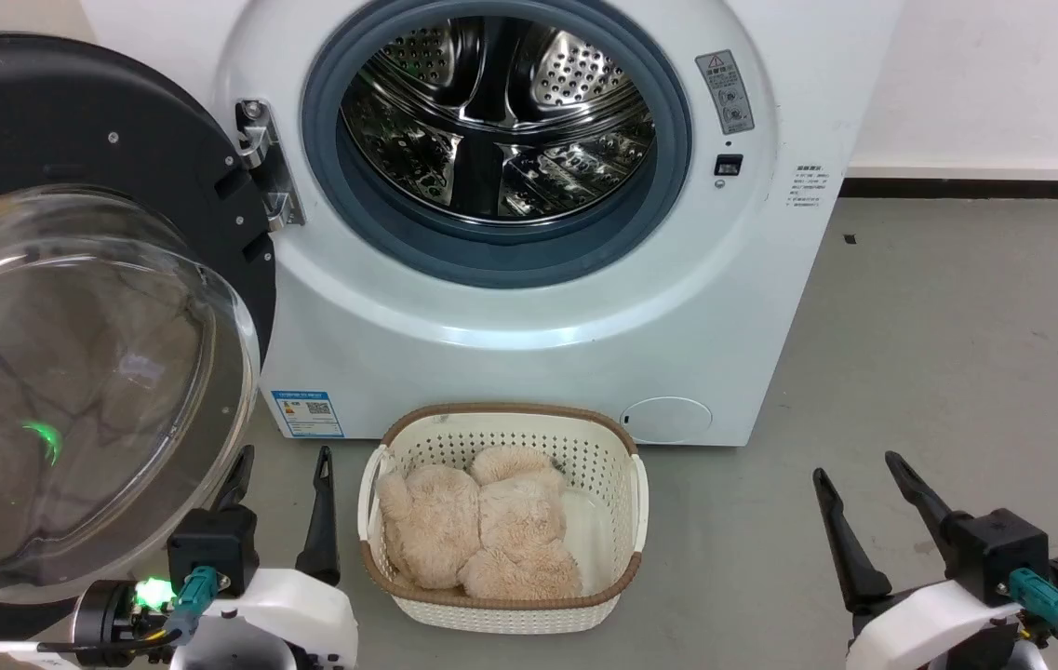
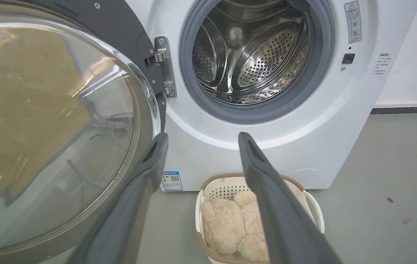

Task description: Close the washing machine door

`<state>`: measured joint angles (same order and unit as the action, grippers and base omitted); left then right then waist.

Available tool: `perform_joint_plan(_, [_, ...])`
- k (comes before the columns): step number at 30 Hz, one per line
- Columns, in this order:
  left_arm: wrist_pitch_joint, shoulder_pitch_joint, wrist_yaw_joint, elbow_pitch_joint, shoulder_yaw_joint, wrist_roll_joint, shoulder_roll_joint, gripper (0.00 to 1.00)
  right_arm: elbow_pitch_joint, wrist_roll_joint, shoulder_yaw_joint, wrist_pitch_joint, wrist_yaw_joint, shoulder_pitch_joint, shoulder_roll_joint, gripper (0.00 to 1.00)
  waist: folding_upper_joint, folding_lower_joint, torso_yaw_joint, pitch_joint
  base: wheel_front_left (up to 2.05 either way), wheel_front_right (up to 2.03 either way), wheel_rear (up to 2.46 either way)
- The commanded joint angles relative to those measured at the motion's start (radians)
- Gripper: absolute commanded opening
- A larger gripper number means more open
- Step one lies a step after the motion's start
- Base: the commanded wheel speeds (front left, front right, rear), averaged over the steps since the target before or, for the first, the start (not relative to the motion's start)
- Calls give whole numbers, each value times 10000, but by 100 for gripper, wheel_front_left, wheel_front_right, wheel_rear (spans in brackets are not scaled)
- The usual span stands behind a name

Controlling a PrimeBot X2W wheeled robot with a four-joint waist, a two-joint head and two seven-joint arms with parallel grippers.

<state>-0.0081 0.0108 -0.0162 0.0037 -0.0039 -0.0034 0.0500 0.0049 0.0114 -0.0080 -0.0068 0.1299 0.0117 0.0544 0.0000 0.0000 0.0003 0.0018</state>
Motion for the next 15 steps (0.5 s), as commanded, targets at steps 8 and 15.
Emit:
perform_joint_plan(8, [-271,142,-198,-290,-29,-76,0,0,-120,384,-169,-291,1,5,-6,100,0,0,72,34,0,0,0])
perform_joint_plan(15, [-417,335,-235,-720,21,-106,8,0,-213,474,-265,-437,1,19,-8,100,0,0,256,53,0,0,0])
